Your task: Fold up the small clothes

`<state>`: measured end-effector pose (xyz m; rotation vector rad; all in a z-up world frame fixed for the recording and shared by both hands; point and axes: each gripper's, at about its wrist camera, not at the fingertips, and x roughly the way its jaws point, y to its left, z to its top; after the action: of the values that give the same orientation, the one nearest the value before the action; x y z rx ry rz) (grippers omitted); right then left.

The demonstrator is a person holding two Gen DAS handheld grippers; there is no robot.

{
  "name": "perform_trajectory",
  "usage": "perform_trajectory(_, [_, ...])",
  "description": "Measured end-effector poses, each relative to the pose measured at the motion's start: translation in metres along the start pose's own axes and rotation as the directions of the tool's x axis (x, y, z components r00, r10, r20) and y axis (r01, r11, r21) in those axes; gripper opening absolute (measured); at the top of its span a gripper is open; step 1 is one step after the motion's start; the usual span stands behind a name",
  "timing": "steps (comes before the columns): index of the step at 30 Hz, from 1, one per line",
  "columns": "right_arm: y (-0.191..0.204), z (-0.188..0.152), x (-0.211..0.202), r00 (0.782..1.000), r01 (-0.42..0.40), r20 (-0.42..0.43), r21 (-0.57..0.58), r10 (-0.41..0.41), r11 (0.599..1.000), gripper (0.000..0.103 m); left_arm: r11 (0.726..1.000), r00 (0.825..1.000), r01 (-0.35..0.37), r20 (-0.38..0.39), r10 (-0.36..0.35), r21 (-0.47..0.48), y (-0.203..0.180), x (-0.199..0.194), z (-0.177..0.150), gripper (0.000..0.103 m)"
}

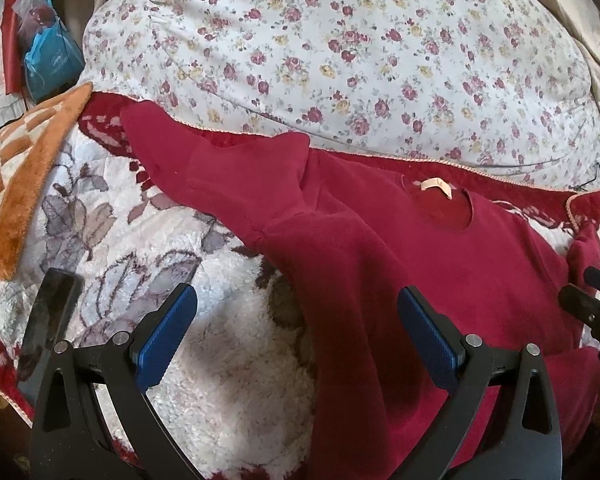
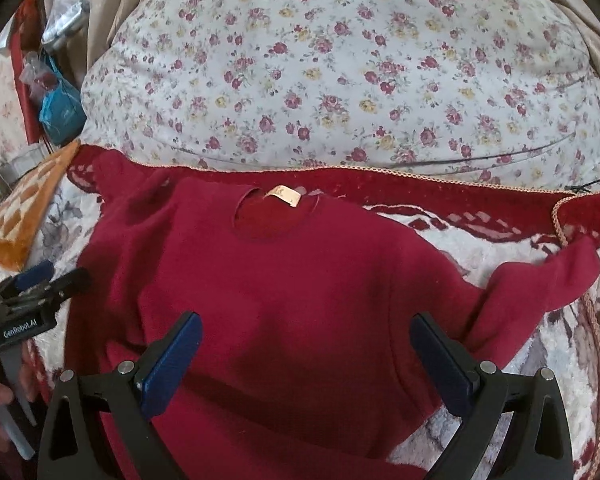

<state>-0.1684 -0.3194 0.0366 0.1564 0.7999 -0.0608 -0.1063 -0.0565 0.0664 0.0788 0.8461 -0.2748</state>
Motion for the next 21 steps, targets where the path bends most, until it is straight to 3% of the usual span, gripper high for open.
perform_trajectory(21, [0.011,-0.006,0.016,1.0,0.016,-0.014,-0.063,-0.017,0.998,0.103,1.0,1.0,-0.009,-0.015,0.009,-0.017,0.004,0.01,0.003,0.101])
